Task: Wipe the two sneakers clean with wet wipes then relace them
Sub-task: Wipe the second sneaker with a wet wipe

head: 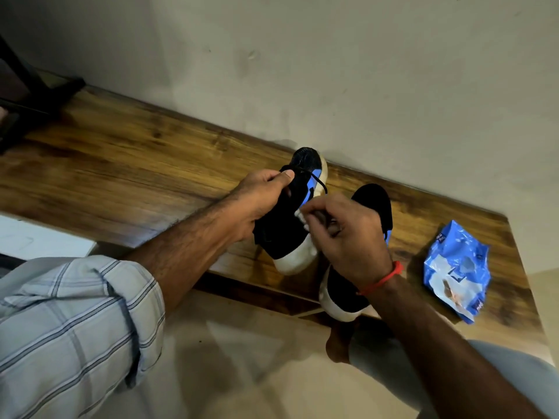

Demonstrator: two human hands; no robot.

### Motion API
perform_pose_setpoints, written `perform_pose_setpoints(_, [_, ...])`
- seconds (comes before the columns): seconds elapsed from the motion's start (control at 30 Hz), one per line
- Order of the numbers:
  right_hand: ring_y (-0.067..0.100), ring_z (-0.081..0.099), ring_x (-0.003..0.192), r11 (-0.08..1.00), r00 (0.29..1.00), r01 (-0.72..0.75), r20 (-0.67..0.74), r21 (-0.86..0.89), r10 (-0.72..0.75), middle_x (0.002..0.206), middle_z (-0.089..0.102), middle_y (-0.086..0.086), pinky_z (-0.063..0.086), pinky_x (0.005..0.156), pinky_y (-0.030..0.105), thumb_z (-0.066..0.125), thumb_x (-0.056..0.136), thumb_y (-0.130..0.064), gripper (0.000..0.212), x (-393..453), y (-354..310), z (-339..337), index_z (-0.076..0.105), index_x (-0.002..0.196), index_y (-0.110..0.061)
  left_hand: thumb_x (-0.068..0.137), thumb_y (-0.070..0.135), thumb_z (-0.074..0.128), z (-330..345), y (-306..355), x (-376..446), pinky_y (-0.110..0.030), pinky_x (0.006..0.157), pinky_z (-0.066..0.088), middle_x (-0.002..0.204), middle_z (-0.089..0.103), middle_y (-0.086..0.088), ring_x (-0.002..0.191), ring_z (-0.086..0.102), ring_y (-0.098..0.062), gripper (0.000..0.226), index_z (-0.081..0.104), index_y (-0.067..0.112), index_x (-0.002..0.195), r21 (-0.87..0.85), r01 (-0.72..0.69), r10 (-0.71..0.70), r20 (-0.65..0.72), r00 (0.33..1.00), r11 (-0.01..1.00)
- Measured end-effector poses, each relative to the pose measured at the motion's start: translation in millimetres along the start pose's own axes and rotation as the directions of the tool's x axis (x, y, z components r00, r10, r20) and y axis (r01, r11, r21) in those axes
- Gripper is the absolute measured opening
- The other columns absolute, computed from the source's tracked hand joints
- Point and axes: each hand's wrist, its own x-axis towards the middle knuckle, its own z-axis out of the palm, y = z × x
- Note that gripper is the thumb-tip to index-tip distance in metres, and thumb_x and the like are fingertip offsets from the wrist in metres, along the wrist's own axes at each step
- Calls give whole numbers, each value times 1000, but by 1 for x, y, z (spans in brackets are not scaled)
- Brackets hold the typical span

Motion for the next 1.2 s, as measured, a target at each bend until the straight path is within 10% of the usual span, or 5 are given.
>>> perform_pose_setpoints(0.17, [2, 65, 88, 984, 982, -169, -72, 49, 173, 93, 71, -4, 54, 81, 24, 71, 86, -7, 10, -1, 7, 0, 74, 94, -11, 103, 37, 57, -2, 1, -4, -25, 57, 49, 67, 62, -2, 54, 58, -15, 37, 61, 16, 72, -54, 37, -36, 25, 999, 998])
perform_pose_setpoints(0.47, [18, 60, 92, 965, 958, 260, 122, 20, -260, 95, 67, 8, 48, 86, 20, 68, 84, 2, 13, -13, -30, 12, 71, 96, -2, 103, 39, 56, 1, 2, -7, -24, 52, 44, 69, 60, -1, 56, 54, -14, 37, 61, 16, 76, -20, 49, -49, 32, 998, 999])
perform_pose_setpoints(0.67, [9, 63, 85, 999, 997, -47, -64, -10, 46, 90, 68, 1, 54, 76, 31, 69, 88, -3, 9, 4, -4, -7, 73, 94, -8, 104, 34, 55, 1, 4, -12, -18, 45, 47, 67, 62, -3, 48, 57, -13, 36, 58, 15, 74, -100, 75, -69, 64, 996, 992])
perform_pose_setpoints(0.97, [20, 50, 85, 968, 949, 252, 198, -9, -245, 90, 61, 8, 44, 78, 29, 59, 88, -6, 12, -20, -44, 19, 69, 94, -5, 104, 34, 57, 3, 7, -11, -20, 48, 44, 60, 59, 2, 50, 54, -10, 38, 58, 15, 71, -80, 80, -79, 16, 997, 994])
perform_pose_setpoints(1.2, [18, 60, 87, 994, 998, 56, -31, -90, -59, 90, 64, 5, 49, 81, 25, 68, 83, 2, 13, 3, -10, -12, 72, 92, -6, 103, 35, 58, -1, 8, -8, -24, 50, 50, 73, 66, -3, 50, 61, -13, 33, 62, 15, 78, -114, 128, -118, 90, 989, 985])
